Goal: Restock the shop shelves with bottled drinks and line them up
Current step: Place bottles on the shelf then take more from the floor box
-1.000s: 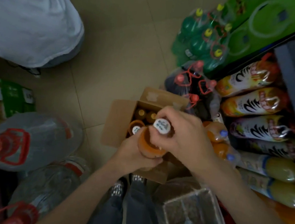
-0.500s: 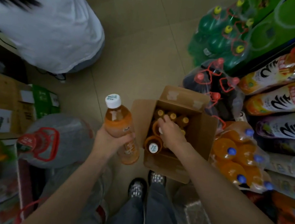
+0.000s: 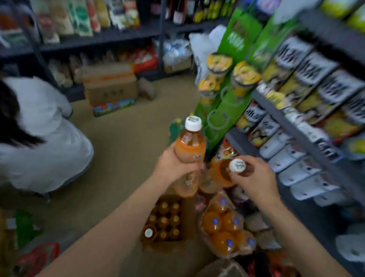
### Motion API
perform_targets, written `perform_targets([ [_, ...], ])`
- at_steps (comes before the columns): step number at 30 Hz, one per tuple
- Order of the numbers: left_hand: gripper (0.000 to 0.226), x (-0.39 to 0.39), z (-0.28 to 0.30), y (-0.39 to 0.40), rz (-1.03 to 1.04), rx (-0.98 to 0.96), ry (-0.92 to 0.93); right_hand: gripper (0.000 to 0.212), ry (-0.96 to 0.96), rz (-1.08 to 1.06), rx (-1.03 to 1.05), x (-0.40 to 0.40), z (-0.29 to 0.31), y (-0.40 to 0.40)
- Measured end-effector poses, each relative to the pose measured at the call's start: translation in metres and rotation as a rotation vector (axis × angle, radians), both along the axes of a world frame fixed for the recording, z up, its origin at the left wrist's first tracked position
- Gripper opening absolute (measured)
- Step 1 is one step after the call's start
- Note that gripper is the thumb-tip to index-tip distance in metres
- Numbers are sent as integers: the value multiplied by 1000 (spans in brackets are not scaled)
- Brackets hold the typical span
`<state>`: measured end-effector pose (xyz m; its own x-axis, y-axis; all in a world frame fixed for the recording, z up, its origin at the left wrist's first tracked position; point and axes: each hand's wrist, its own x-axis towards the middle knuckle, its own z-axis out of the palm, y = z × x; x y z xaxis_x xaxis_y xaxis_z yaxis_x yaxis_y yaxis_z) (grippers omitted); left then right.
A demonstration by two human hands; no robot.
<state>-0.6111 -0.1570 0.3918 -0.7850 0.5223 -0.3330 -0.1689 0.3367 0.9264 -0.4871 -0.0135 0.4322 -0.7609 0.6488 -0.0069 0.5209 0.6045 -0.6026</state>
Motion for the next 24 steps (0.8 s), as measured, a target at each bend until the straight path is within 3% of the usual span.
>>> perform_targets([
  [3, 65, 22, 78, 44, -137, 88, 92, 32, 187, -81, 8, 45, 94, 22],
  [7, 66, 64, 152, 97, -366, 181, 195, 28, 404, -158, 261, 115, 183, 40],
  [10, 58, 109, 191, 131, -495, 244, 218, 15, 666, -362, 186, 165, 223, 57],
  [13, 62, 165, 224, 164, -603, 271, 279, 6, 838, -517, 16, 224, 244, 83],
  [16, 52, 224, 244, 198, -721, 301, 345, 16, 860, -668, -41, 294, 245, 104],
  [18, 54, 269, 251, 221, -770, 337, 400, 10, 915, -748, -66, 348, 250, 112],
  [19, 53, 293, 254, 233, -780, 341, 423, 1, 946, -777, -59, 375, 252, 117],
  [24, 62, 422, 262, 290, -789, 345, 502, 13, 1018, -830, 157, 518, 271, 146],
])
